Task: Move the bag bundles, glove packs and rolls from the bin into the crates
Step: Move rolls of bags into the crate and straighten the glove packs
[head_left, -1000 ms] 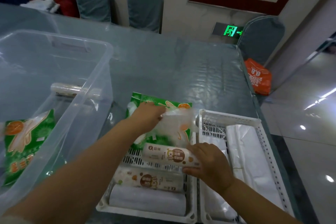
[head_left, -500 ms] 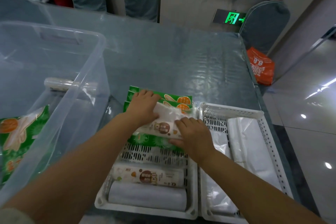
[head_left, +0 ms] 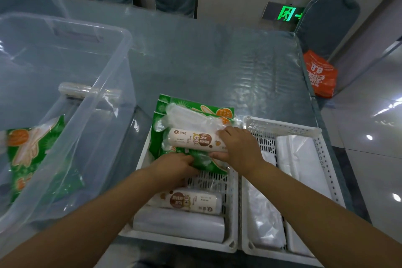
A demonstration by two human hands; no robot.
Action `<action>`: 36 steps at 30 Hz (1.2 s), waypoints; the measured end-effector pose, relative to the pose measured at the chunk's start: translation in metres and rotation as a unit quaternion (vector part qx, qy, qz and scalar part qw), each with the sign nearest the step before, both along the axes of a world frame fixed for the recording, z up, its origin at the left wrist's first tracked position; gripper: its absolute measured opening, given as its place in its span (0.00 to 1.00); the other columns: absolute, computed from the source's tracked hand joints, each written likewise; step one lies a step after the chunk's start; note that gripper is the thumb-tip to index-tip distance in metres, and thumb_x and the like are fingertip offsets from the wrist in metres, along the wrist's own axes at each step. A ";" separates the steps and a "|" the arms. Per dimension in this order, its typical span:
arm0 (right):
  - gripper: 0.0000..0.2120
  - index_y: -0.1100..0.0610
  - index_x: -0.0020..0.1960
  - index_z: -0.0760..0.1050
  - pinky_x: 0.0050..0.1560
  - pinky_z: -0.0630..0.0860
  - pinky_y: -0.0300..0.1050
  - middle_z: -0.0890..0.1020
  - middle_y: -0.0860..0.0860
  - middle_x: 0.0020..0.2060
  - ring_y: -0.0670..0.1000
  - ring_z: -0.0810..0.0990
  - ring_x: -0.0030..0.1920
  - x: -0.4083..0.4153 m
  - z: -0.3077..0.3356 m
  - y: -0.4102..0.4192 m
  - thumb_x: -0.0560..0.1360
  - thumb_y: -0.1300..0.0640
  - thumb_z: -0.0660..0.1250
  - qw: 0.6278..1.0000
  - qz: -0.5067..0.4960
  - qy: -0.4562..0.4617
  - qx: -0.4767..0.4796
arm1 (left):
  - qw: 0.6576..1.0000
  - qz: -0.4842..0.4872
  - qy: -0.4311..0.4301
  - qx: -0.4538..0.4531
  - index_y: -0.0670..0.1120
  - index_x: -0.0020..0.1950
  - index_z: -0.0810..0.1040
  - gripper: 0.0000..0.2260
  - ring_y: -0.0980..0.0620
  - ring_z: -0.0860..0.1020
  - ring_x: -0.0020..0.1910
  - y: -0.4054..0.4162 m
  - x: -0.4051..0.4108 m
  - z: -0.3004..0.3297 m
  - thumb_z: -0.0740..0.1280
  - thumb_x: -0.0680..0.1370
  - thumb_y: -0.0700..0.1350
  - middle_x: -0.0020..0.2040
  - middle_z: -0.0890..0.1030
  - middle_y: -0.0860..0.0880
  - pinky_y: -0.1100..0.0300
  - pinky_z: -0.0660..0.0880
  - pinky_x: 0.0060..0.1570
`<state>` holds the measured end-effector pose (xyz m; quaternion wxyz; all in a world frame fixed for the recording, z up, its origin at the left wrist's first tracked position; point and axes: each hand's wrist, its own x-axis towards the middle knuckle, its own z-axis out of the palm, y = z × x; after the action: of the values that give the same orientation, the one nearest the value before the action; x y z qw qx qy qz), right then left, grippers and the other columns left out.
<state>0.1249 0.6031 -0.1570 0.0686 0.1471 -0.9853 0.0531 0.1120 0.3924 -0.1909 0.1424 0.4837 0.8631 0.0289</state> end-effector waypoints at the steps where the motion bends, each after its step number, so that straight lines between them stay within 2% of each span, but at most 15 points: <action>1: 0.28 0.61 0.50 0.77 0.38 0.74 0.49 0.81 0.56 0.41 0.56 0.79 0.37 0.000 0.000 0.000 0.61 0.41 0.76 1.000 -0.001 -0.003 -0.001 | 1.000 -0.011 0.005 -0.014 0.51 0.59 0.77 0.15 0.42 0.78 0.50 0.002 -0.002 -0.002 0.67 0.73 0.47 0.55 0.79 0.46 0.53 0.76 0.46; 5: 0.28 0.60 0.51 0.77 0.39 0.73 0.48 0.81 0.56 0.42 0.56 0.79 0.38 0.001 0.001 0.001 0.62 0.41 0.76 1.000 -0.005 -0.010 -0.002 | 0.997 0.033 -0.054 -0.048 0.52 0.65 0.71 0.18 0.43 0.75 0.56 0.009 -0.004 -0.013 0.64 0.75 0.48 0.61 0.76 0.45 0.53 0.72 0.52; 12: 0.28 0.60 0.52 0.77 0.39 0.73 0.48 0.81 0.55 0.42 0.56 0.78 0.38 0.001 0.000 0.002 0.62 0.41 0.75 1.000 -0.008 -0.017 -0.012 | 0.995 0.060 -0.055 0.059 0.49 0.50 0.82 0.08 0.48 0.79 0.46 0.002 -0.003 -0.017 0.69 0.71 0.45 0.50 0.81 0.49 0.64 0.70 0.42; 19: 0.28 0.59 0.54 0.76 0.41 0.74 0.48 0.81 0.54 0.44 0.54 0.79 0.40 0.004 -0.003 0.001 0.63 0.40 0.74 0.999 -0.016 -0.014 -0.033 | 0.995 0.077 -0.034 0.048 0.48 0.50 0.78 0.06 0.50 0.77 0.50 0.005 0.002 -0.002 0.64 0.75 0.44 0.52 0.79 0.49 0.59 0.72 0.46; 23: 0.28 0.58 0.54 0.76 0.42 0.74 0.49 0.81 0.54 0.45 0.54 0.79 0.41 0.010 -0.008 -0.002 0.63 0.40 0.74 0.998 -0.025 -0.022 -0.051 | 0.985 0.152 0.020 0.077 0.52 0.46 0.72 0.05 0.54 0.75 0.37 -0.011 0.009 0.028 0.65 0.75 0.42 0.43 0.80 0.51 0.62 0.72 0.35; 25: 0.27 0.57 0.55 0.76 0.44 0.73 0.49 0.80 0.53 0.46 0.54 0.78 0.43 0.015 -0.011 -0.005 0.64 0.41 0.73 0.997 -0.024 -0.039 -0.066 | 0.971 0.213 0.056 0.090 0.52 0.45 0.71 0.07 0.53 0.72 0.31 -0.026 0.008 0.045 0.66 0.74 0.41 0.35 0.77 0.52 0.60 0.71 0.29; 27: 0.26 0.56 0.55 0.75 0.45 0.71 0.48 0.79 0.52 0.47 0.53 0.77 0.44 0.019 -0.014 -0.009 0.64 0.41 0.72 0.996 -0.015 -0.050 -0.074 | 0.951 0.272 0.085 0.120 0.50 0.44 0.71 0.04 0.49 0.71 0.28 -0.039 0.006 0.062 0.65 0.75 0.42 0.32 0.72 0.53 0.59 0.68 0.27; 30: 0.23 0.55 0.54 0.75 0.45 0.67 0.47 0.78 0.51 0.47 0.53 0.76 0.45 0.024 -0.016 -0.015 0.65 0.43 0.72 0.996 0.017 -0.047 -0.068 | 0.904 0.363 0.102 0.200 0.48 0.45 0.72 0.02 0.48 0.70 0.29 -0.046 0.006 0.081 0.62 0.77 0.44 0.34 0.72 0.52 0.60 0.63 0.27; 33: 0.21 0.54 0.56 0.73 0.47 0.67 0.46 0.76 0.50 0.48 0.52 0.74 0.47 0.029 -0.017 -0.025 0.66 0.47 0.69 0.996 0.041 -0.045 -0.068 | 0.860 0.417 0.123 0.268 0.46 0.47 0.73 0.03 0.45 0.73 0.30 -0.048 0.009 0.092 0.60 0.78 0.43 0.36 0.77 0.48 0.56 0.69 0.30; 36: 0.20 0.54 0.58 0.71 0.51 0.68 0.48 0.76 0.52 0.51 0.53 0.73 0.51 0.037 -0.025 -0.035 0.68 0.48 0.66 0.996 0.070 -0.052 -0.032 | 0.800 0.459 0.153 0.354 0.45 0.48 0.72 0.04 0.44 0.73 0.32 -0.052 0.007 0.104 0.59 0.79 0.43 0.38 0.79 0.44 0.53 0.69 0.33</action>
<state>0.1618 0.5686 -0.1818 0.0178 0.2107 -0.9726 0.0969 0.1193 0.3404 -0.0868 -0.2024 0.0458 0.9245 0.3199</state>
